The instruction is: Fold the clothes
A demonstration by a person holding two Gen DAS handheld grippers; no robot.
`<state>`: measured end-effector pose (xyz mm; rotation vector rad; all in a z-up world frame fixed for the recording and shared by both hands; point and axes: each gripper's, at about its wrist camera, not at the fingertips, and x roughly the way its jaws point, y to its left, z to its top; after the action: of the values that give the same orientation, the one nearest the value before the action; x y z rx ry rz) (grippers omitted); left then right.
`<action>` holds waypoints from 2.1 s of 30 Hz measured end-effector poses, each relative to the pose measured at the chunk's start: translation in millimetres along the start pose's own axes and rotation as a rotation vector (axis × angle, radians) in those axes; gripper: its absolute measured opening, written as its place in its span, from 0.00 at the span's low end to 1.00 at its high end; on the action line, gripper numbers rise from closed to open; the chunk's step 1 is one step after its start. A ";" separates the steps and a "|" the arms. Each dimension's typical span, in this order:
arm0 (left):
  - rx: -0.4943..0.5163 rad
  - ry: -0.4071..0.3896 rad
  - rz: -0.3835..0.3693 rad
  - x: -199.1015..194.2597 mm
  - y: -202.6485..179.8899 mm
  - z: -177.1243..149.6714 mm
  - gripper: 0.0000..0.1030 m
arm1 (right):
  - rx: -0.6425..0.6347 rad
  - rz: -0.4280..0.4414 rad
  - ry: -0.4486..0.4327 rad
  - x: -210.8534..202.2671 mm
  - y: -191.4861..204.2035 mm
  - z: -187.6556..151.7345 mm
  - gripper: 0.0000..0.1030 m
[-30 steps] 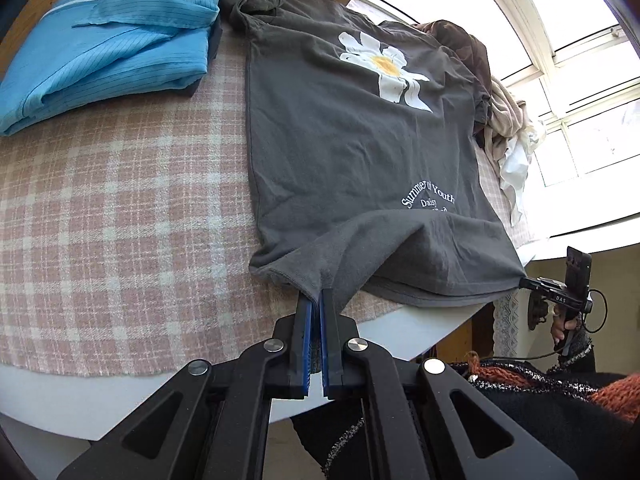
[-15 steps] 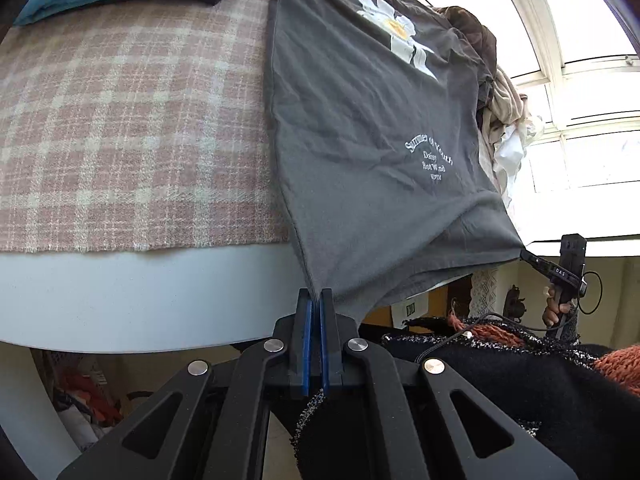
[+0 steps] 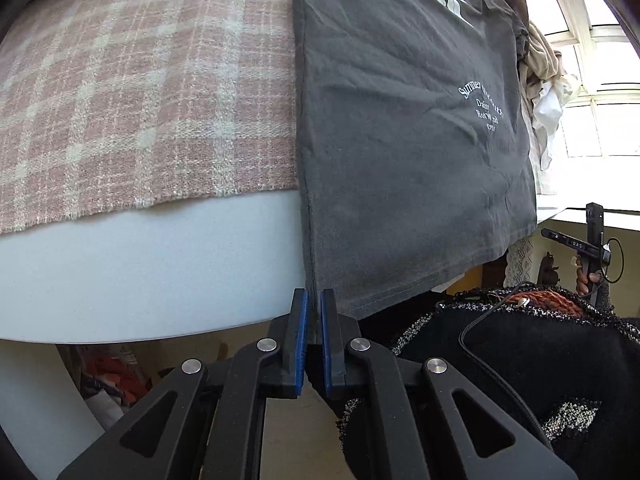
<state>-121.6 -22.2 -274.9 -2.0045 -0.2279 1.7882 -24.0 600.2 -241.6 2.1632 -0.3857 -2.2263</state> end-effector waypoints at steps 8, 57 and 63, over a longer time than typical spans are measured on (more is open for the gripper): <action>0.135 -0.145 0.041 -43.8 -42.2 57.4 0.04 | -0.287 0.068 -0.083 0.3 92.2 49.2 0.07; 0.615 -0.032 0.170 117.3 -508.9 429.8 0.03 | -0.428 0.216 -0.030 44.2 22.8 82.5 0.19; 0.572 -0.131 0.066 46.1 -493.8 423.7 0.03 | -0.456 0.229 -0.056 47.3 31.2 79.5 0.31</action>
<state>-445.5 525.9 -133.1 -1.5063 0.2866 1.7694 -109.4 574.7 -281.3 1.7348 -0.1023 -2.0107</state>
